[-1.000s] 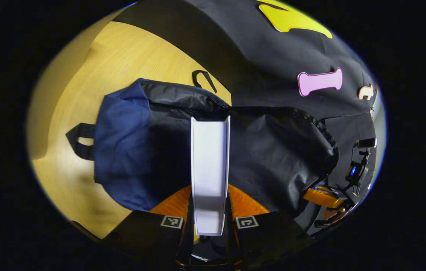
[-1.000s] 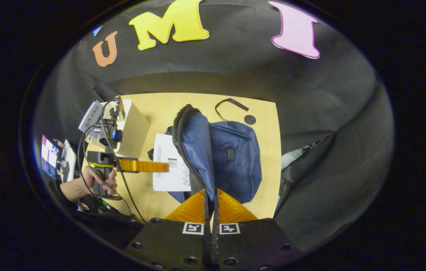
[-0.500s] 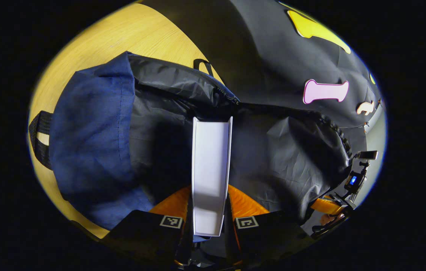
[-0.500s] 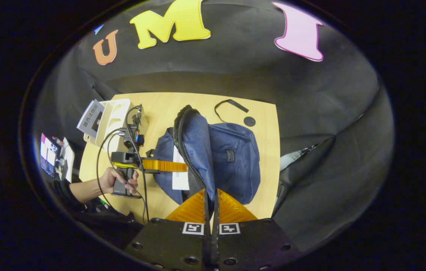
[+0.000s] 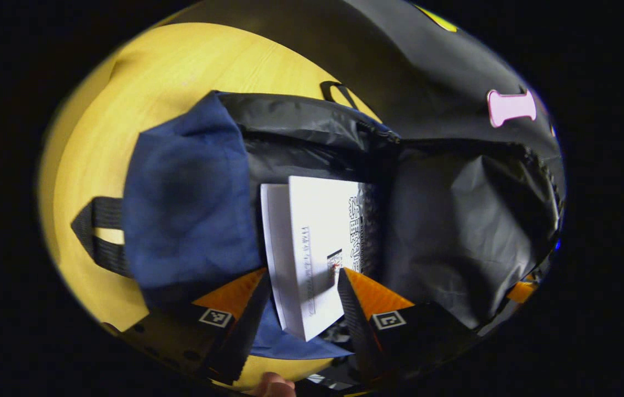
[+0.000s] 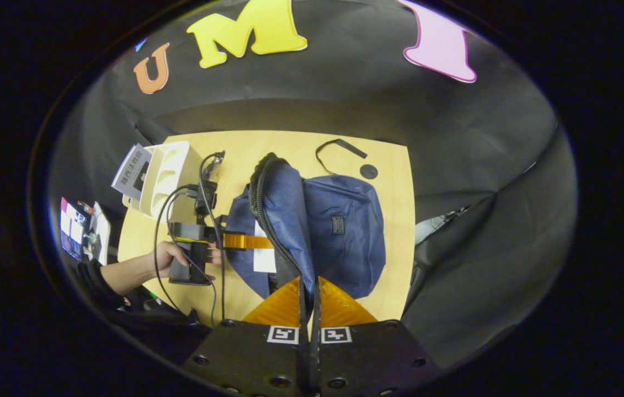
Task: Open the schoolbag, grab two books from the bookshelf and put them into the schoolbag.
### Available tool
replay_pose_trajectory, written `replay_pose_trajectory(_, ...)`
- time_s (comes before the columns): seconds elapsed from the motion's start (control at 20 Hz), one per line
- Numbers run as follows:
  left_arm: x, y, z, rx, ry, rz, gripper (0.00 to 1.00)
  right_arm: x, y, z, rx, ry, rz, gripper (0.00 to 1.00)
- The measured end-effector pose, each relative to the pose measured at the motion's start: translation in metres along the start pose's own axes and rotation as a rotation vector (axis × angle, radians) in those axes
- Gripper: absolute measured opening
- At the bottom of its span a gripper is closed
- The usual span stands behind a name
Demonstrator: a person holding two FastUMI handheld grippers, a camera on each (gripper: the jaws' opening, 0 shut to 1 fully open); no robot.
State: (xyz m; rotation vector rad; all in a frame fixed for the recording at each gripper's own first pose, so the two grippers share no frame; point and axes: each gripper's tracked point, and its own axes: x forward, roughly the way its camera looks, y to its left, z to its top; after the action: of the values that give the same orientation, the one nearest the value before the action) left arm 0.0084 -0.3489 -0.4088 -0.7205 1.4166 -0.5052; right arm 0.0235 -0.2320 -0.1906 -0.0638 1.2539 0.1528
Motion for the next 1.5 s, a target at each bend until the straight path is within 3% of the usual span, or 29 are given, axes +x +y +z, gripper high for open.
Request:
replay_pose_trajectory(0.2, -0.025, 0.026, 0.004, 0.046, 0.004, 0.202, 0.84, 0.000, 0.002, 0.000, 0.001, -0.002, 0.003, 0.00)
replay_pose_trajectory(0.25, -0.036, 0.030, 0.006, 0.065, 0.004, 0.257, 0.96, 0.002, 0.003, 0.000, -0.002, -0.002, 0.003, 0.00)
replay_pose_trajectory(0.3, -0.048, 0.035, 0.007, 0.085, 0.006, 0.312, 0.86, 0.002, 0.004, 0.000, -0.004, -0.003, 0.004, 0.00)
replay_pose_trajectory(0.6, -0.142, 0.032, 0.039, 0.321, -0.178, 0.521, 0.86, 0.008, 0.013, 0.000, -0.025, -0.009, 0.012, 0.00)
replay_pose_trajectory(0.8, -0.223, 0.014, 0.048, 0.425, -0.327, 0.574, 0.85, 0.009, 0.020, 0.002, -0.023, -0.030, 0.018, 0.00)
replay_pose_trajectory(0.95, -0.310, 0.012, 0.061, 0.498, -0.459, 0.646, 0.86, 0.012, 0.027, 0.001, -0.009, -0.038, 0.028, 0.00)
replay_pose_trajectory(1.05, -0.366, 0.016, 0.071, 0.511, -0.520, 0.692, 0.99, 0.013, 0.032, 0.001, -0.008, -0.042, 0.032, 0.00)
replay_pose_trajectory(1.25, -0.450, 0.049, 0.092, 0.446, -0.537, 0.739, 0.96, 0.015, 0.044, 0.003, -0.020, -0.042, 0.037, 0.00)
replay_pose_trajectory(1.5, -0.517, 0.104, 0.123, 0.451, -0.433, 0.853, 0.97, 0.018, 0.048, 0.004, -0.012, -0.039, 0.030, 0.00)
